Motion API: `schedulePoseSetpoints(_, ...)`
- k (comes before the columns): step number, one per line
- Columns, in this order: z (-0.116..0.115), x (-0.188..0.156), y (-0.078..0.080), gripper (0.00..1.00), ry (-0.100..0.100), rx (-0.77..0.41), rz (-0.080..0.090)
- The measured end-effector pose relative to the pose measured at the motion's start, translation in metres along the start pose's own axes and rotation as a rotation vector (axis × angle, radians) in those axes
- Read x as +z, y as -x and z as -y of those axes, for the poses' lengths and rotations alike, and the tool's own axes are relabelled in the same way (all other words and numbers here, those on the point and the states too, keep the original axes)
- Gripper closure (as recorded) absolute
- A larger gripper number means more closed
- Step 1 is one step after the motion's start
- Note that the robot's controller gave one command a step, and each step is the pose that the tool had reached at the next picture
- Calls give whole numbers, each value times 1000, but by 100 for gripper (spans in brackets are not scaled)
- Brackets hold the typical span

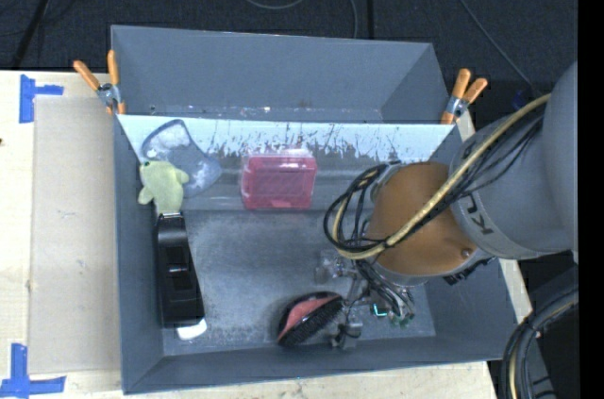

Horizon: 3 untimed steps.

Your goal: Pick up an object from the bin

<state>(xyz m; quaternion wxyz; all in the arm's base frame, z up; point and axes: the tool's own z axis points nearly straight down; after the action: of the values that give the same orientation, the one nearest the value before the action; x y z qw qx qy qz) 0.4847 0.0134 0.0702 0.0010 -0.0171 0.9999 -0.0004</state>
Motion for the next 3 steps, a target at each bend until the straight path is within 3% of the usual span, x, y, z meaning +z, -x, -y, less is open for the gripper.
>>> schedulePoseSetpoints(3, 0, 0, 0, 0, 0, 1, 0)
